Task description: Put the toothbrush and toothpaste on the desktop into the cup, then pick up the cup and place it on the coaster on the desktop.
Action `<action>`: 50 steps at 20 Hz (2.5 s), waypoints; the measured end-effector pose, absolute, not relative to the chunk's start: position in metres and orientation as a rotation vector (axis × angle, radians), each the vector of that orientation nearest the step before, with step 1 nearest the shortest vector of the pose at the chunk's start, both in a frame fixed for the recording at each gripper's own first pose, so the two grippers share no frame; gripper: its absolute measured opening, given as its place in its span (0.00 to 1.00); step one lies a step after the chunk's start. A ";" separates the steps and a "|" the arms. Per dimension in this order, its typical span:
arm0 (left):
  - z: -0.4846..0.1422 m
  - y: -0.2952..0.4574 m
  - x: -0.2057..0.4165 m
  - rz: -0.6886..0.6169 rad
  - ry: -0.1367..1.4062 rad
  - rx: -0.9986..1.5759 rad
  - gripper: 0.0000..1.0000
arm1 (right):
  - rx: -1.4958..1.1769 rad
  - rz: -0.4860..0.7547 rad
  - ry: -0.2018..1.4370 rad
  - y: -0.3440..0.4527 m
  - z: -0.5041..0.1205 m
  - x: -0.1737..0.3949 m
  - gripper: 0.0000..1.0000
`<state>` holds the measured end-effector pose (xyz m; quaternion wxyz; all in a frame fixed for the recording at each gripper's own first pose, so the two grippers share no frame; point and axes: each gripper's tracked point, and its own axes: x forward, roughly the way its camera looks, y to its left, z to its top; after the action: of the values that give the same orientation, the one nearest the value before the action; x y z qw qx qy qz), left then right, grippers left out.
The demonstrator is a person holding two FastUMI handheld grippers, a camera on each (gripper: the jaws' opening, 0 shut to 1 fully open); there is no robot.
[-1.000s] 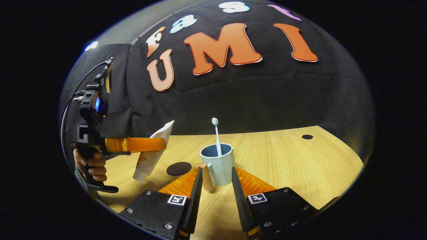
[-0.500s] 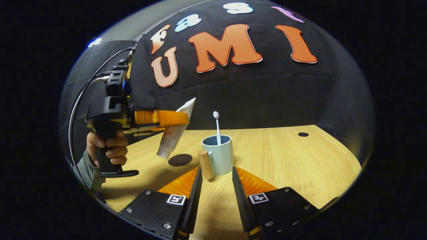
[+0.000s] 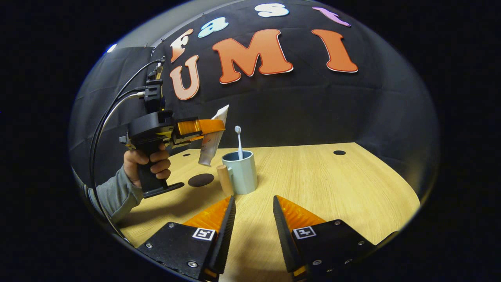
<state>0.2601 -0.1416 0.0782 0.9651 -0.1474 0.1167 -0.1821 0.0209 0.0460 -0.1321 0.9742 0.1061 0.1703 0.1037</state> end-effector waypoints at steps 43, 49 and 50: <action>0.027 -0.188 0.264 -0.455 0.284 -0.154 0.32 | 0.281 0.172 0.352 0.041 -0.147 0.012 0.60; 0.017 -0.183 0.253 -0.456 0.322 -0.023 0.41 | 0.281 0.205 0.332 0.061 -0.130 0.039 0.60; 0.021 -0.180 0.251 -0.451 0.317 -0.008 0.43 | 0.271 0.214 0.328 0.064 -0.128 0.042 0.60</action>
<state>0.2506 -0.1795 0.0208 0.9623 -0.0042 0.1564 -0.2225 0.0423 0.0644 -0.1277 0.9719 0.1340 0.1623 0.1058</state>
